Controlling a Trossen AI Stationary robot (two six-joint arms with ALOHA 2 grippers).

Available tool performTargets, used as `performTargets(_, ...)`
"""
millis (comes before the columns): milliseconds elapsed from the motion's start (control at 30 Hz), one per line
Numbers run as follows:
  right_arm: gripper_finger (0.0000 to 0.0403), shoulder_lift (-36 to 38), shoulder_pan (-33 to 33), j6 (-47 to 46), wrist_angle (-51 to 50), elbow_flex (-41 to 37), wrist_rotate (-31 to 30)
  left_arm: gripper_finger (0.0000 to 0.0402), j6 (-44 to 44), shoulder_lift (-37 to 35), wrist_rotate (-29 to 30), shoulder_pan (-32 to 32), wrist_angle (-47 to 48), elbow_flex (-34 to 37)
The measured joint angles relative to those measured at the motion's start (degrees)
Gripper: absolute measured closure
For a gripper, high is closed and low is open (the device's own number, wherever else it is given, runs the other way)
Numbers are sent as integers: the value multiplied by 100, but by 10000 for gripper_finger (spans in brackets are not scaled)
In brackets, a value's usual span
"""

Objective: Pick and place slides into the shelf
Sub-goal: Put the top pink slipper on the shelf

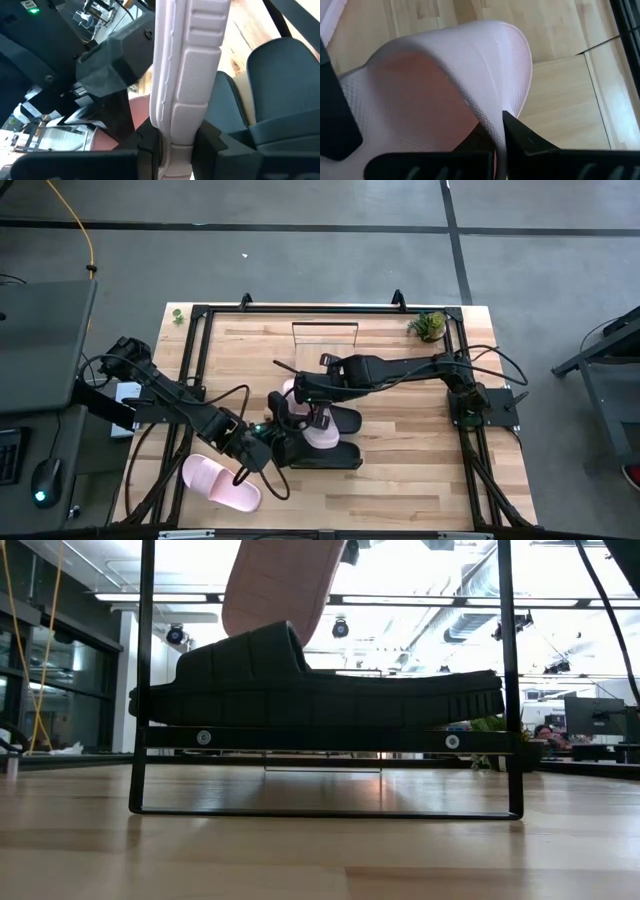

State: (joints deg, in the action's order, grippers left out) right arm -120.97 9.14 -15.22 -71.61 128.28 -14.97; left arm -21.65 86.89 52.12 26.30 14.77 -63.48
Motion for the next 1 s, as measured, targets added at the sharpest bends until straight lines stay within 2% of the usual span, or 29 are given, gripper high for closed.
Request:
performTargets(233, 389, 0, -5, 266, 8, -5, 5, 343, 29, 0, 10, 0, 318, 0)
performTargets(533, 294, 39, -12, 401, -28, 13, 230, 344, 257, 2, -5, -7, 1178, 7)
performTargets(667, 261, 48, -17, 595, -15, 326, 318, 344, 278, 2, 144, -4, 1450, 7)
performTargets(767, 245, 52, -32, 854, 69, 673, 713, 344, 166, 2, 165, -9, 1544, 7)
performTargets(900, 235, 297, -141, 1269, 661, 590, 1581, 347, -150, 2, 183, 50, 1703, 7)
performTargets(1000, 233, 390, -294, 1390, 736, 678, 1993, 347, -445, 0, 268, 130, 1716, 7)
